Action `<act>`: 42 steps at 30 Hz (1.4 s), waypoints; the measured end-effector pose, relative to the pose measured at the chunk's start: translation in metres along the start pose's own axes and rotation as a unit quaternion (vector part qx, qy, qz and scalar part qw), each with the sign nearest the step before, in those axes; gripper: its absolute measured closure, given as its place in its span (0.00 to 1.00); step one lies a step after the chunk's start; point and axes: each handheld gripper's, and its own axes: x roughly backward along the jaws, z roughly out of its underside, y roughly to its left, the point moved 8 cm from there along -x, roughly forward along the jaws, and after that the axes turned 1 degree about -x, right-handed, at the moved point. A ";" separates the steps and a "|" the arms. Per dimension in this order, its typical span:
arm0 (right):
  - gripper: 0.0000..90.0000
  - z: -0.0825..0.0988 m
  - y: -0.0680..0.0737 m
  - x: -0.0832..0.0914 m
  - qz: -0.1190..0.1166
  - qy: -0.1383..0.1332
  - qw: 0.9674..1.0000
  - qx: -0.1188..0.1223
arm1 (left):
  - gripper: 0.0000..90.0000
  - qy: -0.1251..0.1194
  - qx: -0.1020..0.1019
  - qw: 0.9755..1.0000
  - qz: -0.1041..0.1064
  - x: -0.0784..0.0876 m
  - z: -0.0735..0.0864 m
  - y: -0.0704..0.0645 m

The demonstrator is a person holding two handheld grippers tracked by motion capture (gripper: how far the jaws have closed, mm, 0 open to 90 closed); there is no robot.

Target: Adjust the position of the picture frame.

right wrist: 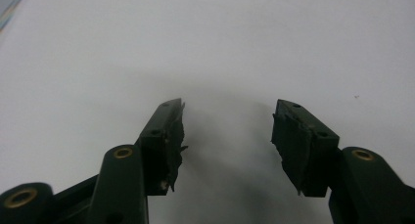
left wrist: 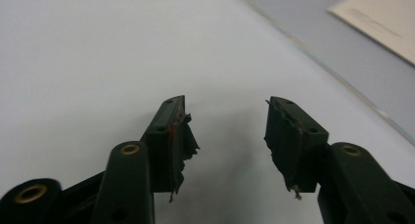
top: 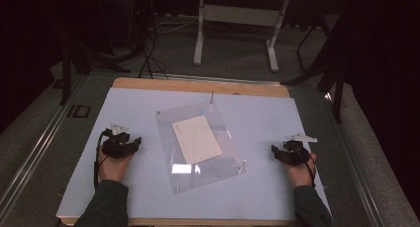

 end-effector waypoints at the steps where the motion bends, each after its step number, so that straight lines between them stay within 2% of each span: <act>1: 0.50 0.000 0.001 0.002 -0.005 -0.004 1.000 0.001 | 0.54 -0.004 -0.006 1.000 0.013 0.001 -0.002 -0.003; 3: 0.51 0.000 0.005 0.004 -0.017 -0.004 1.000 0.000 | 0.56 -0.006 -0.015 1.000 0.024 0.003 -0.006 -0.007; 6: 0.53 0.000 0.008 0.008 -0.024 -0.003 1.000 0.004 | 0.55 -0.013 -0.007 0.999 0.029 0.006 -0.012 -0.008; 8: 0.54 0.001 0.013 0.012 -0.029 0.000 0.999 0.022 | 0.56 -0.017 -0.007 0.999 0.033 0.007 -0.017 -0.009; 10: 0.54 0.001 0.015 0.014 -0.031 -0.001 0.999 0.026 | 0.55 -0.018 -0.012 0.999 0.033 0.007 -0.021 -0.010; 13: 0.58 0.002 0.024 0.019 -0.053 0.001 0.998 0.037 | 0.54 -0.016 -0.026 0.999 0.032 0.007 -0.029 -0.011; 16: 0.59 0.003 0.033 0.023 -0.066 0.001 0.997 0.048 | 0.56 -0.020 -0.029 0.999 0.040 0.005 -0.038 -0.014; 19: 0.59 0.005 0.043 0.028 -0.084 -0.004 0.995 0.050 | 0.56 -0.024 -0.020 0.997 0.066 0.000 -0.043 -0.017; 20: 0.59 0.007 0.050 0.031 -0.093 -0.004 0.994 0.058 | 0.56 -0.021 -0.023 0.997 0.067 -0.002 -0.045 -0.018; 26: 0.59 0.009 0.066 0.035 -0.105 -0.009 0.991 0.081 | 0.56 -0.028 -0.048 0.995 0.082 -0.010 -0.059 -0.030; 28: 0.63 0.012 0.072 0.034 -0.111 -0.008 0.990 0.083 | 0.55 -0.033 -0.048 0.994 0.089 -0.012 -0.061 -0.035; 31: 0.66 0.014 0.077 0.033 -0.116 -0.004 0.989 0.089 | 0.55 -0.028 -0.059 0.994 0.088 -0.018 -0.064 -0.042; 34: 0.69 0.015 0.084 0.035 -0.125 -0.007 0.987 0.102 | 0.55 -0.023 -0.069 0.993 0.088 -0.022 -0.068 -0.047; 42: 0.73 0.017 0.100 0.039 -0.148 -0.012 0.982 0.115 | 0.55 -0.018 -0.076 0.993 0.090 -0.030 -0.076 -0.053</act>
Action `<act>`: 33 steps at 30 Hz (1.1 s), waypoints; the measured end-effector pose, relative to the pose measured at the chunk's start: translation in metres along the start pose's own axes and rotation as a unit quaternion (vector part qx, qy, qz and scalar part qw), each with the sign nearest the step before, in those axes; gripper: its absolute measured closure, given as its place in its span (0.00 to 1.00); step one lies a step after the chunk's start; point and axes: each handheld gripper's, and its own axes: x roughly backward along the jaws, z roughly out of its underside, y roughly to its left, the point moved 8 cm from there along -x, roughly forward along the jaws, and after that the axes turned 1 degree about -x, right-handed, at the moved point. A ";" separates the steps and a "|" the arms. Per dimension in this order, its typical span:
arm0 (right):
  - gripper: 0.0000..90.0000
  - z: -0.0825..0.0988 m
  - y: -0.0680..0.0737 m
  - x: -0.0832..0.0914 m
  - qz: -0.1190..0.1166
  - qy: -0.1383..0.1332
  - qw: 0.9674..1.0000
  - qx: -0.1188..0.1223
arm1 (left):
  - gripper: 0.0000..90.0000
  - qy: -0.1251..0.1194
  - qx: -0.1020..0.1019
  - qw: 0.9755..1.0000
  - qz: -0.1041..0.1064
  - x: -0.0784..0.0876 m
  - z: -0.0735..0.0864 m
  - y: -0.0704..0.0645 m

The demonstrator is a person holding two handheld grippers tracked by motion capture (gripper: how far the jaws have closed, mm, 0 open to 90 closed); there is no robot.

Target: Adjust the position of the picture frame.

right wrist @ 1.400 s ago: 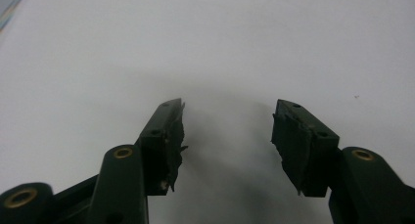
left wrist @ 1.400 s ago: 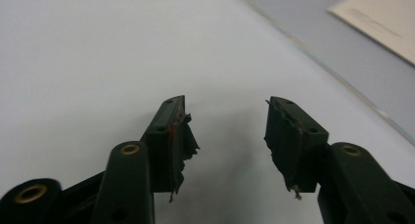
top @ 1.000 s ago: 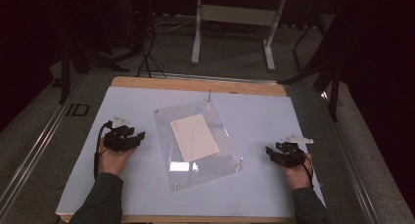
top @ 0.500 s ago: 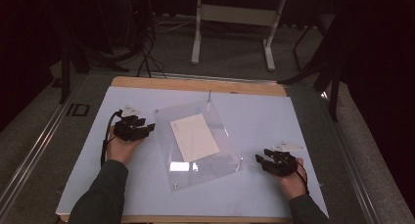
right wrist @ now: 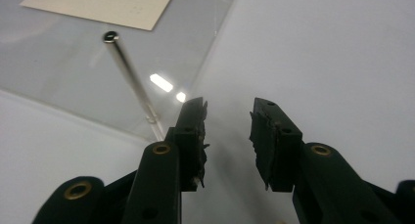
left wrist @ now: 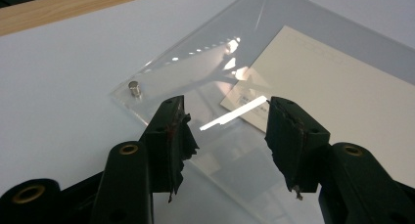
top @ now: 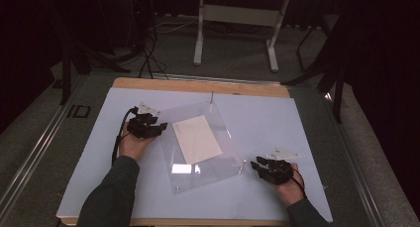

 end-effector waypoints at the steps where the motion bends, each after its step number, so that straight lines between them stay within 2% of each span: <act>1: 0.73 0.000 0.002 0.000 -0.004 0.000 1.000 0.001 | 0.55 0.000 -0.001 1.000 0.001 -0.001 -0.001 0.000; 4: 0.74 0.000 0.008 -0.001 -0.015 -0.004 1.000 0.013 | 0.56 -0.005 -0.006 1.000 0.006 -0.004 -0.005 -0.002; 9: 0.78 0.000 0.018 -0.002 -0.031 -0.005 0.999 0.026 | 0.58 -0.001 -0.008 1.000 0.015 -0.012 -0.010 -0.005; 17: 0.77 -0.004 0.030 0.000 -0.070 -0.022 0.996 0.046 | 0.57 0.001 -0.009 1.000 0.019 -0.023 -0.017 -0.011; 26: 0.80 -0.016 0.038 -0.010 -0.079 -0.041 0.996 0.030 | 0.63 0.005 -0.025 0.999 0.035 -0.032 -0.033 -0.020; 29: 0.86 -0.018 0.039 -0.013 -0.073 -0.045 0.996 0.033 | 0.62 0.005 -0.029 0.999 0.033 -0.035 -0.038 -0.021; 30: 0.91 -0.018 0.036 -0.013 -0.068 -0.048 0.996 0.031 | 0.62 0.006 -0.029 0.999 0.032 -0.037 -0.040 -0.021; 33: 0.92 -0.017 0.035 -0.012 -0.075 -0.051 0.996 0.022 | 0.62 0.005 -0.030 0.999 0.033 -0.042 -0.045 -0.021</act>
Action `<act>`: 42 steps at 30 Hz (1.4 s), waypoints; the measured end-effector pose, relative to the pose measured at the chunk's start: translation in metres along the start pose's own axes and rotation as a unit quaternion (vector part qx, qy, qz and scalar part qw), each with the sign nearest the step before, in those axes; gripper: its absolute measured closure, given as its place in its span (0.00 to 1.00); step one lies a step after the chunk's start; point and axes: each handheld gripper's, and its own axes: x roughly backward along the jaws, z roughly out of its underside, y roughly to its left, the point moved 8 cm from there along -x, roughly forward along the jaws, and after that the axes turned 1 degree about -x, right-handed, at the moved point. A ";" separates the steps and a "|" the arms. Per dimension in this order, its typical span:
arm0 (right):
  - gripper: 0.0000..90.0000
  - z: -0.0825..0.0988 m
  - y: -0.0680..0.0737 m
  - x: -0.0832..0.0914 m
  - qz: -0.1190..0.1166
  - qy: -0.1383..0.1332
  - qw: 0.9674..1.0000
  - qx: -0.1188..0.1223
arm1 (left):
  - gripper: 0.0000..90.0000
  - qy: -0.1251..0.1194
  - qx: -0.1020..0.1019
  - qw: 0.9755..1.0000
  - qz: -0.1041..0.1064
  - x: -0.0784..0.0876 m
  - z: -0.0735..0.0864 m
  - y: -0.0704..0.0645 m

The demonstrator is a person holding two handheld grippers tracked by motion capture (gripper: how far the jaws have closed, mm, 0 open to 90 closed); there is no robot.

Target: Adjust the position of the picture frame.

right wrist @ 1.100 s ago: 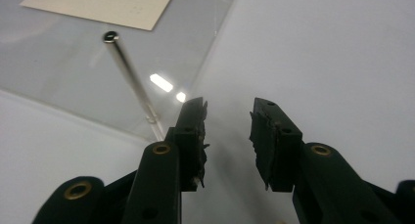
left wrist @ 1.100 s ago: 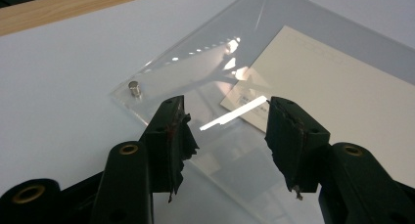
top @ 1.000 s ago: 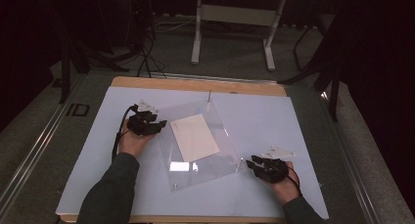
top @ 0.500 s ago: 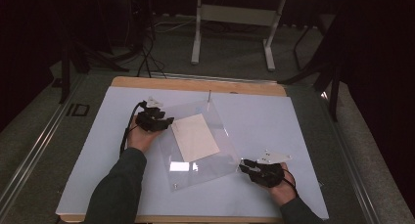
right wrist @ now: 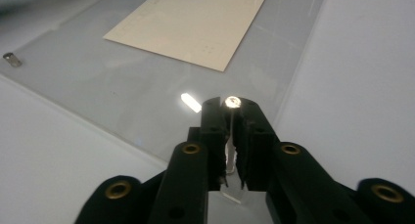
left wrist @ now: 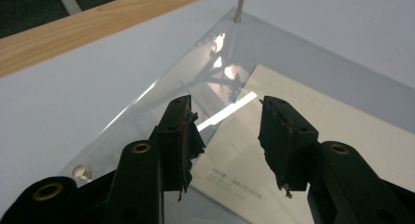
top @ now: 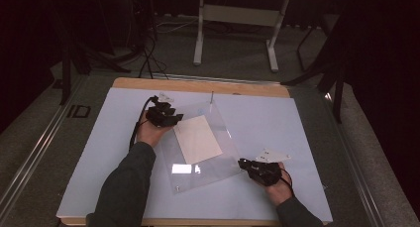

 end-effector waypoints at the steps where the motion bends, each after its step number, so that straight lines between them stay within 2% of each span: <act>1: 0.92 0.000 0.000 0.000 0.001 -0.001 1.000 0.001 | 0.62 -0.003 0.000 1.000 -0.001 -0.001 -0.002 0.000; 3: 0.93 0.000 0.000 -0.001 0.006 -0.001 1.000 0.010 | 0.62 0.001 -0.004 1.000 -0.001 -0.006 -0.007 0.000; 7: 0.93 0.000 0.001 -0.001 0.009 -0.004 1.000 0.011 | 0.62 -0.013 -0.004 1.000 0.003 -0.012 -0.015 -0.002; 11: 0.93 0.000 0.001 -0.001 0.012 -0.006 1.000 0.014 | 0.63 -0.015 -0.002 1.000 0.009 -0.019 -0.020 -0.004; 19: 0.93 0.001 0.001 -0.001 0.012 -0.009 1.000 0.010 | 0.63 -0.024 -0.015 0.999 0.023 -0.038 -0.038 -0.014; 20: 0.94 0.001 0.001 -0.001 0.012 -0.010 1.000 0.010 | 0.63 -0.029 -0.013 0.999 0.023 -0.040 -0.040 -0.014; 23: 0.93 0.001 0.001 -0.001 0.011 -0.012 1.000 0.009 | 0.63 -0.022 -0.008 0.999 0.025 -0.049 -0.043 -0.015; 27: 0.93 0.001 0.001 -0.001 0.009 -0.014 1.000 0.007 | 0.63 -0.031 -0.002 0.999 0.029 -0.062 -0.051 -0.018; 31: 0.93 0.001 0.001 -0.001 0.009 -0.014 1.000 0.006 | 0.63 -0.028 -0.005 0.999 0.024 -0.078 -0.059 -0.019; 32: 0.93 0.001 0.001 -0.001 0.008 -0.015 1.000 0.006 | 0.63 -0.034 -0.005 0.999 0.024 -0.082 -0.060 -0.020; 33: 0.93 0.001 0.001 -0.001 0.008 -0.015 1.000 0.006 | 0.63 -0.034 -0.005 0.999 0.024 -0.082 -0.060 -0.020; 35: 0.93 0.001 0.001 -0.001 0.006 -0.015 1.000 0.003 | 0.63 -0.043 0.011 0.999 0.020 -0.095 -0.060 -0.019; 36: 0.93 0.001 0.001 -0.001 0.006 -0.015 1.000 0.003 | 0.63 -0.040 0.017 0.999 0.019 -0.099 -0.058 -0.018; 37: 0.93 0.001 0.000 -0.001 0.006 -0.015 1.000 0.003 | 0.63 -0.026 0.019 0.999 0.020 -0.103 -0.056 -0.018; 38: 0.93 0.001 0.001 -0.001 0.006 -0.015 1.000 0.003 | 0.63 -0.016 0.013 1.000 0.016 -0.106 -0.056 -0.018; 40: 0.93 0.001 0.001 -0.001 0.005 -0.013 1.000 0.004 | 0.63 -0.024 0.006 1.000 0.016 -0.110 -0.060 -0.021; 42: 0.93 0.001 0.001 -0.002 0.005 -0.014 1.000 0.004 | 0.63 -0.021 0.007 1.000 0.017 -0.115 -0.063 -0.022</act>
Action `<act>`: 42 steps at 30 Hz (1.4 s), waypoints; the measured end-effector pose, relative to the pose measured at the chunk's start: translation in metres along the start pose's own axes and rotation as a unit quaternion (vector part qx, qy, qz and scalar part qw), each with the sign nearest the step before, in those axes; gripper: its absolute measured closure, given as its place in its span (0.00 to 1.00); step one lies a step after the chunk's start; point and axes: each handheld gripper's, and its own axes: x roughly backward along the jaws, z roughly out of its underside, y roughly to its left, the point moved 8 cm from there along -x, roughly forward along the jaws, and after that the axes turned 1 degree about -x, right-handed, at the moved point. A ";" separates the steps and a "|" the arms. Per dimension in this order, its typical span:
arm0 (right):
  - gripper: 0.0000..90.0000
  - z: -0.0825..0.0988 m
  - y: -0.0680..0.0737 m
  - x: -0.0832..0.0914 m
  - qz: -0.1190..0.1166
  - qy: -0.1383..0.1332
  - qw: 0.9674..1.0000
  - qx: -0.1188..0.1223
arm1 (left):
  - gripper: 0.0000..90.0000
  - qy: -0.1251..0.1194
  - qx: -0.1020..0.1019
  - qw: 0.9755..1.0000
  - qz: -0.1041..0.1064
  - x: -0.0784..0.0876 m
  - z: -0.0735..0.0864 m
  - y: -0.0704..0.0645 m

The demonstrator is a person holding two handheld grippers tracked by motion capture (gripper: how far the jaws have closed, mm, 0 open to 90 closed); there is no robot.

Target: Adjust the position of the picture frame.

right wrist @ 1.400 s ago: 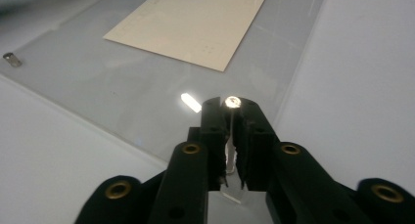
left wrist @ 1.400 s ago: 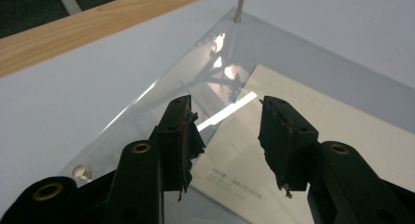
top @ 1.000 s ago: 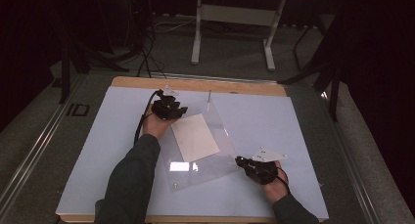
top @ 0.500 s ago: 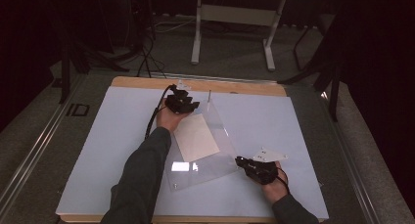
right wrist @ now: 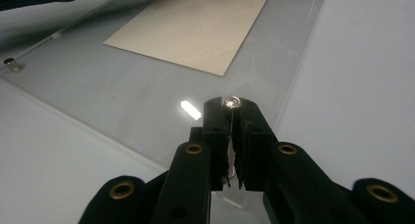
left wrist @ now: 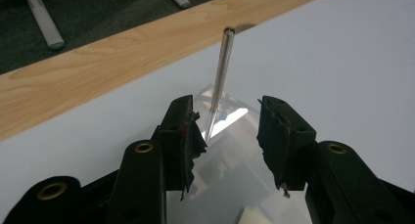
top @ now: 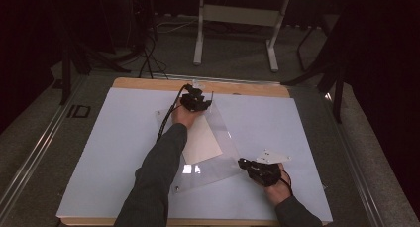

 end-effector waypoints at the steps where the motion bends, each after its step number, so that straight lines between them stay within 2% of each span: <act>1: 0.93 0.000 0.000 0.000 0.000 -0.001 1.000 0.000 | 0.63 0.003 0.001 1.000 -0.001 -0.003 -0.001 0.000; 2: 0.93 0.000 0.000 0.000 0.000 0.001 1.000 0.000 | 0.63 0.002 0.002 1.000 -0.003 -0.006 -0.003 0.000; 4: 0.93 0.000 0.000 0.000 0.000 0.000 1.000 -0.001 | 0.62 -0.023 0.009 1.000 -0.007 -0.009 -0.008 0.000; 6: 0.93 0.000 0.000 0.000 0.000 -0.001 1.000 -0.001 | 0.61 -0.029 0.015 0.999 -0.009 -0.013 -0.010 0.000; 7: 0.93 0.000 0.000 0.000 -0.001 -0.001 1.000 -0.003 | 0.61 -0.024 0.021 0.999 -0.012 -0.016 -0.009 0.002; 8: 0.93 0.000 0.000 0.000 -0.002 -0.001 1.000 -0.003 | 0.61 -0.008 0.023 1.000 -0.010 -0.021 -0.007 0.002; 11: 0.93 0.000 0.000 0.000 0.000 -0.001 1.000 -0.005 | 0.61 0.004 0.014 1.000 -0.016 -0.029 -0.007 -0.001; 14: 0.93 0.000 0.000 0.000 0.001 -0.002 1.000 -0.009 | 0.62 0.006 0.035 0.999 -0.014 -0.036 -0.008 0.000; 17: 0.93 0.000 0.000 0.001 0.001 -0.003 1.000 -0.010 | 0.64 0.014 0.027 0.999 -0.012 -0.043 -0.011 -0.002; 19: 0.93 0.000 0.000 0.000 0.001 -0.004 1.000 -0.010 | 0.67 0.008 0.030 0.999 -0.009 -0.044 -0.014 -0.005; 20: 0.93 0.000 0.000 0.001 0.001 -0.004 1.000 -0.010 | 0.69 0.009 0.024 1.000 -0.012 -0.046 -0.014 -0.006; 23: 0.93 0.000 0.000 0.001 0.003 -0.004 1.000 -0.010 | 0.76 0.012 0.025 0.999 -0.020 -0.048 -0.014 -0.004; 27: 0.93 0.001 0.000 0.000 0.001 -0.005 1.000 -0.011 | 0.90 0.024 0.015 0.999 -0.036 -0.046 -0.012 0.000; 28: 0.93 0.001 0.000 0.000 0.001 -0.005 1.000 -0.012 | 0.92 0.024 0.018 0.999 -0.034 -0.046 -0.012 0.000; 33: 0.93 0.001 0.000 0.000 0.000 -0.006 1.000 -0.014 | 0.92 0.026 0.013 0.999 -0.035 -0.046 -0.012 0.000; 34: 0.93 0.001 0.000 0.000 0.000 -0.006 1.000 -0.014 | 0.92 0.016 0.014 0.999 -0.025 -0.046 -0.013 -0.001; 36: 0.93 0.001 0.000 0.000 -0.001 -0.006 1.000 -0.014 | 0.79 0.005 0.010 1.000 -0.021 -0.048 -0.015 -0.003; 37: 0.93 0.001 0.000 0.000 0.000 -0.006 1.000 -0.014 | 0.82 0.010 0.009 0.999 -0.033 -0.048 -0.015 -0.002; 38: 0.93 0.001 0.000 0.000 0.000 -0.006 1.000 -0.014 | 0.88 0.009 0.017 0.999 -0.036 -0.048 -0.014 0.000; 39: 0.93 0.001 0.000 0.000 0.000 -0.006 1.000 -0.013 | 0.91 0.009 0.023 0.999 -0.030 -0.048 -0.014 0.000; 42: 0.93 0.001 0.000 0.000 0.001 -0.006 1.000 -0.013 | 0.93 0.017 0.001 0.999 -0.039 -0.047 -0.014 0.000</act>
